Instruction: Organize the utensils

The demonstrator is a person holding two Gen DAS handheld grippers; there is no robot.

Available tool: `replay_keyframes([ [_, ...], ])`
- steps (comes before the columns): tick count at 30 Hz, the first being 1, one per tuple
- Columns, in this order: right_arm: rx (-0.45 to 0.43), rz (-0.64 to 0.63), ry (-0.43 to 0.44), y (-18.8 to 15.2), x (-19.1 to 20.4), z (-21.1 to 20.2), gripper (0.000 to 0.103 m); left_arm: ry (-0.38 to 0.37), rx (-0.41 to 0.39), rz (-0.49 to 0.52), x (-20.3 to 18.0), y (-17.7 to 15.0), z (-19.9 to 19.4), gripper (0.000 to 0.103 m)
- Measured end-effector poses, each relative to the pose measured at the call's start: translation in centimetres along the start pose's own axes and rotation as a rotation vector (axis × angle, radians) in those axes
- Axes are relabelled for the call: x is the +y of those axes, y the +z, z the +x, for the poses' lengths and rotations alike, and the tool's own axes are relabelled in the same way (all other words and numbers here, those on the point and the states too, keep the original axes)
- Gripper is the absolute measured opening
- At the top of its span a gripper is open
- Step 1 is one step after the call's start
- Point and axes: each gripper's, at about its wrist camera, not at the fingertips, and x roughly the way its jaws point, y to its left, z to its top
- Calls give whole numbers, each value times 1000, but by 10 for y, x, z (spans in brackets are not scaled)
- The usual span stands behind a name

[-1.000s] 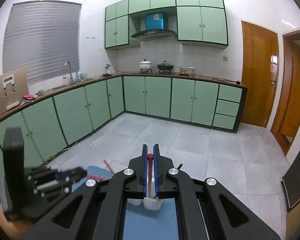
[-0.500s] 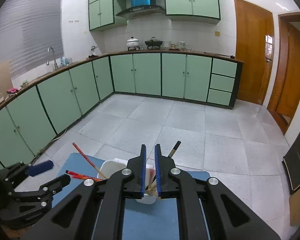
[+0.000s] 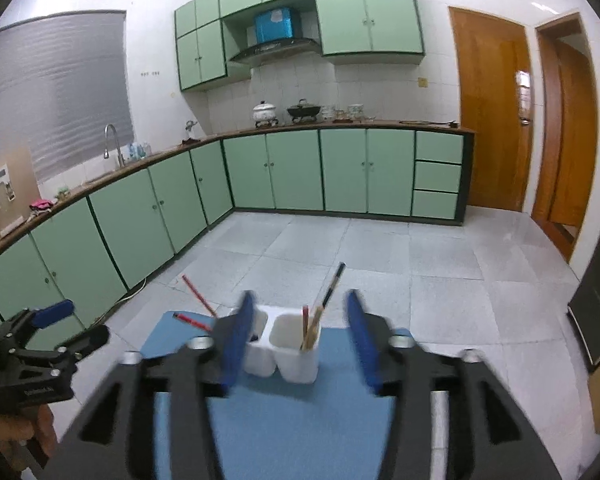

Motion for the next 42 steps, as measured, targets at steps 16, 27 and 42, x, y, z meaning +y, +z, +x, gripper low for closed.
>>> replay_keyframes([
  [16, -98, -40, 13, -175, 55, -210, 97, 107, -102, -36, -25, -146, -206, 98],
  [27, -72, -36, 31, -227, 87, -294, 97, 240, -132, -28, -46, -194, -312, 98],
  [42, -134, -61, 18, -231, 100, -340, 97, 216, -130, -65, -43, -220, -366, 98],
])
